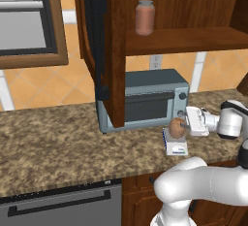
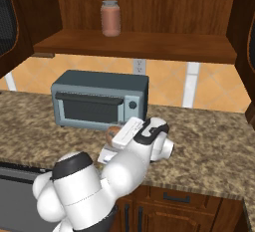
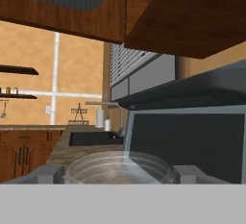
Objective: Pick the honey bottle and place it on the digital scale for weighing, and close the cabinet.
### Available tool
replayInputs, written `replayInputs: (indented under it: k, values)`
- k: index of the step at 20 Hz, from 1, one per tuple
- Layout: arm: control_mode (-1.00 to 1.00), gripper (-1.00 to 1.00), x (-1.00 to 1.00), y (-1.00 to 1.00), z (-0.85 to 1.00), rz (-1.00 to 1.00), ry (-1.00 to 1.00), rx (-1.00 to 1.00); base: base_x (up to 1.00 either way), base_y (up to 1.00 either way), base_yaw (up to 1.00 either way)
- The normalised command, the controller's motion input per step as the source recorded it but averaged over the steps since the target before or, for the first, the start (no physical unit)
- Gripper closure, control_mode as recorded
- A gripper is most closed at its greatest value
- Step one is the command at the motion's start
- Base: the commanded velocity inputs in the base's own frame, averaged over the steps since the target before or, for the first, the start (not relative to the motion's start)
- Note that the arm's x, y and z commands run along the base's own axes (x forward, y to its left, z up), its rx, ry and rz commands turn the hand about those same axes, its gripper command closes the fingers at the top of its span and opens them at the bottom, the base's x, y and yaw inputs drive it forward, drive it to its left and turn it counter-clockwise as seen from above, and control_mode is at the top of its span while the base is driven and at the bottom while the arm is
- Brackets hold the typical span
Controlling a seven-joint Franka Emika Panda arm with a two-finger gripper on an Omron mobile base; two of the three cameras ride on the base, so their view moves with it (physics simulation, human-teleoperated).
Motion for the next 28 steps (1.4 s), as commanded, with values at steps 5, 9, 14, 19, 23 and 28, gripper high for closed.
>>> replayInputs:
  k: [5,9,14,19,23,28]
  values:
    - [-1.0,-1.0,0.0,0.0,0.02,0.0,0.0,0.0,0.0,0.0,0.0]
    - [-1.0,-1.0,0.0,0.0,0.16,0.0,-0.01,0.0,0.0,0.0,0.0]
    - [-1.0,-1.0,-0.13,-0.06,0.22,0.0,-0.04,0.0,0.0,0.0,0.0]
    - [-1.0,-1.0,-0.53,-0.14,0.41,0.0,-0.11,0.0,0.0,0.0,0.0]
    - [-1.0,-1.0,-0.74,-0.02,0.76,-0.03,-0.21,0.01,0.0,0.0,0.0]
    - [-1.0,-1.0,-0.75,-0.29,0.61,-0.07,-0.17,0.2,0.0,0.0,0.0]
